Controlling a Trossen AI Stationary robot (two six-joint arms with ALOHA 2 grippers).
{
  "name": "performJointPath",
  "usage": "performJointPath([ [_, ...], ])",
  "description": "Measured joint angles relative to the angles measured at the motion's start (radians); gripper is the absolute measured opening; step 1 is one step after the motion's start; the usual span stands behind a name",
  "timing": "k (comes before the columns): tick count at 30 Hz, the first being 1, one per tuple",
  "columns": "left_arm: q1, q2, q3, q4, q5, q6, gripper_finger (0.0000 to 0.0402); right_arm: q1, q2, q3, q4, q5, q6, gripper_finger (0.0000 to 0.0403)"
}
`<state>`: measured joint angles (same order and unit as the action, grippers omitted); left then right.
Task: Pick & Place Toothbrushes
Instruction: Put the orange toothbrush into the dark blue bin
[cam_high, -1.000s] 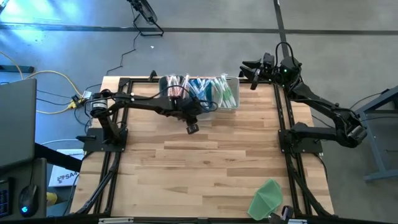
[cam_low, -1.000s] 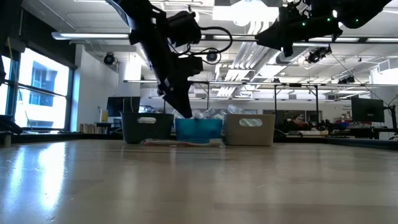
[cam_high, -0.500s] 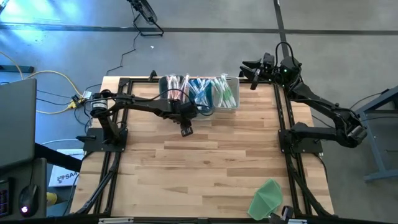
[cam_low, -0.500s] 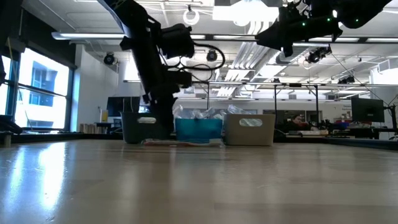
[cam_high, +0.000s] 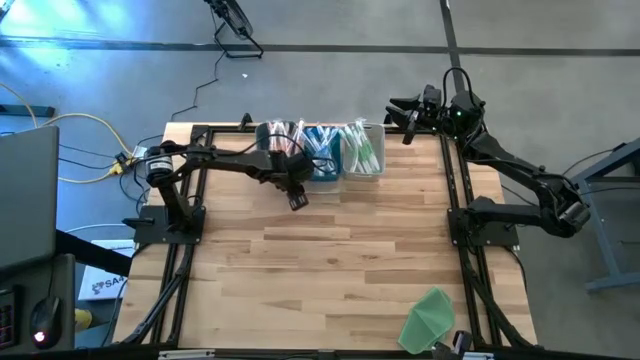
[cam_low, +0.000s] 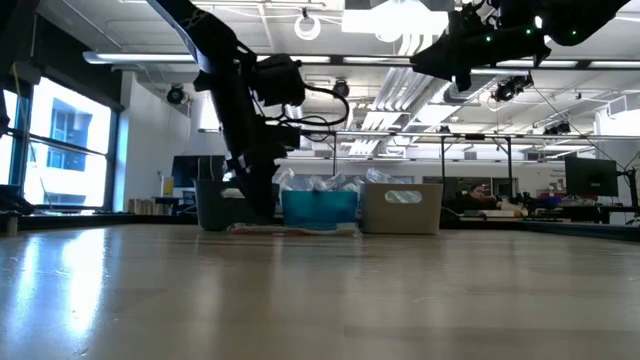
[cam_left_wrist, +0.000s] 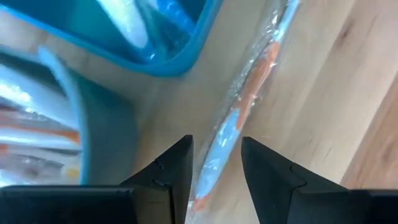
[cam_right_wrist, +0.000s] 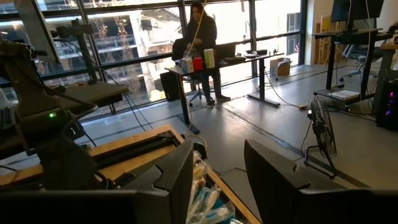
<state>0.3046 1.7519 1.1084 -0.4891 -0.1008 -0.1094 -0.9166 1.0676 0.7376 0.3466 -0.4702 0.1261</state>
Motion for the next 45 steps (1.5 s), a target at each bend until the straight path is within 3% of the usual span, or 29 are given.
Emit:
performJointPath([
  [10,-0.004,0.059,-0.002,0.042,-0.011,-0.017,0.0134,0.0,0.0,0.0,-0.001,0.0,0.0,0.0136],
  [19,-0.008,0.097,0.002,0.075,0.09,-0.056,0.0133,0.0,0.0,0.0,-0.031,0.0,0.0,0.0136],
  [34,-0.059,0.097,0.027,0.056,0.246,-0.09,0.0085,0.0,0.0,0.0,-0.047,0.0,-0.001,0.0136],
  [37,-0.058,0.097,0.042,0.053,0.238,-0.086,0.0085,0.0,0.0,0.0,-0.047,0.0,-0.001,0.0136],
  [45,-0.056,0.097,0.074,-0.049,0.09,-0.051,0.0085,0.0,0.0,0.0,-0.058,0.0,-0.001,0.0136],
])
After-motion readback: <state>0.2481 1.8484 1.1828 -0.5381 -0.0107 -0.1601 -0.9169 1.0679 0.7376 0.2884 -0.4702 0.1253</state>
